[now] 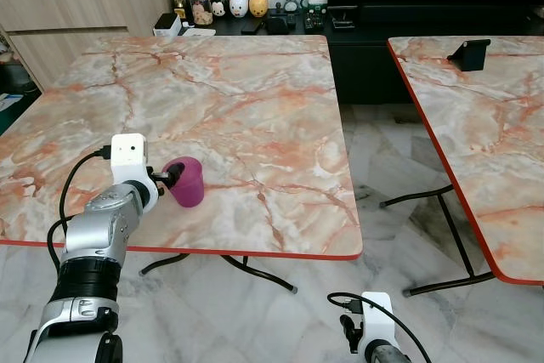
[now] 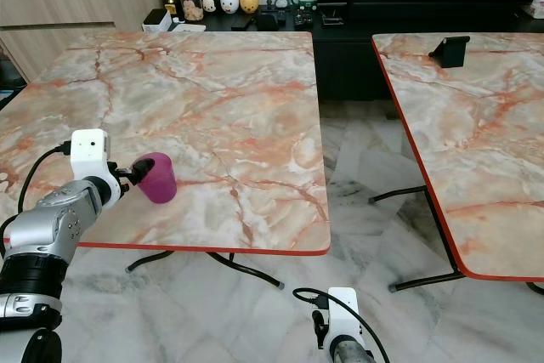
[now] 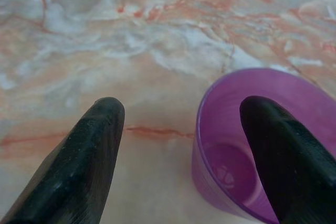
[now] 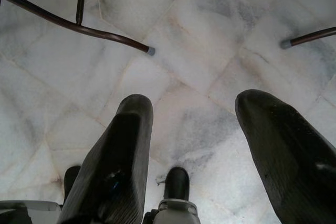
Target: Setting the table
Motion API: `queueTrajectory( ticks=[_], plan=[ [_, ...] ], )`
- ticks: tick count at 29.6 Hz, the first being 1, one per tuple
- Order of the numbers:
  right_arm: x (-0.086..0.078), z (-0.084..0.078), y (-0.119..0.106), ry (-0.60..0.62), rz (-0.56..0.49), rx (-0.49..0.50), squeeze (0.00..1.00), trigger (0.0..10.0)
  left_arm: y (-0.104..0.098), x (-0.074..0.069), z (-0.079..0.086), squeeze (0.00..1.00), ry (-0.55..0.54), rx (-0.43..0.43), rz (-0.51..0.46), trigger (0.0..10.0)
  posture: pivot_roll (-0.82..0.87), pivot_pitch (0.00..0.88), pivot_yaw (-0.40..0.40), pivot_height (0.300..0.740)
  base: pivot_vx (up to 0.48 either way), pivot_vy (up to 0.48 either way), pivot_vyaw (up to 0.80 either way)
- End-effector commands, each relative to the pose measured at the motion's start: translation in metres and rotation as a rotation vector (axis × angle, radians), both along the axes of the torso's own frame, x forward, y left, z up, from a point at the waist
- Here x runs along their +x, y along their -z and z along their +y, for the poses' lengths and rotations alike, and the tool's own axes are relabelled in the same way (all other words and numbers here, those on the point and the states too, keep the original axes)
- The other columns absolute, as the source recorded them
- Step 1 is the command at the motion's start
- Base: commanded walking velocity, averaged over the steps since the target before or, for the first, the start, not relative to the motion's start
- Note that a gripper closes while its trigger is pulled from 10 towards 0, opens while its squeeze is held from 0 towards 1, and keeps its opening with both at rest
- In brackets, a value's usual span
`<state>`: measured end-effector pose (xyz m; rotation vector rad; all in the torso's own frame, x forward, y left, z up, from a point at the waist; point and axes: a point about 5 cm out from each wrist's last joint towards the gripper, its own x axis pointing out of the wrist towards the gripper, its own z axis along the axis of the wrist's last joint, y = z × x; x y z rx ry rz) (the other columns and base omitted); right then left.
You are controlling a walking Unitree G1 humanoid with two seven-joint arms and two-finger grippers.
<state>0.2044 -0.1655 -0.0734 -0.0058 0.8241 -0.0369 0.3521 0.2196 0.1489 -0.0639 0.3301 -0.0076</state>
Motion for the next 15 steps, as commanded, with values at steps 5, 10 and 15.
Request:
queueTrajectory(
  ticks=[5, 10, 15],
  plan=[
    [-0.0033, 0.0012, 0.0021, 0.003, 0.017, 0.007, 0.0, 10.0, 0.0007, -0.0022, -0.0037, 0.0, 0.02, 0.005, 0.008, 0.0, 0.0, 0.007, 0.046, 0.74, 0.0, 0.0, 0.0],
    [-0.0033, 0.0011, 0.0021, 0.003, 0.018, 0.008, 0.0, 10.0, -0.0026, -0.0014, -0.0009, 0.0, 0.016, 0.007, -0.004, 0.0, 0.0, 0.007, 0.047, 0.74, 0.0, 0.0, 0.0],
    [-0.0031, 0.001, 0.002, 0.002, 0.016, 0.01, 0.0, 10.0, -0.003, -0.0016, -0.001, 0.0, 0.014, 0.008, -0.005, 0.0, 0.0, 0.008, 0.046, 0.74, 0.0, 0.0, 0.0]
  ],
)
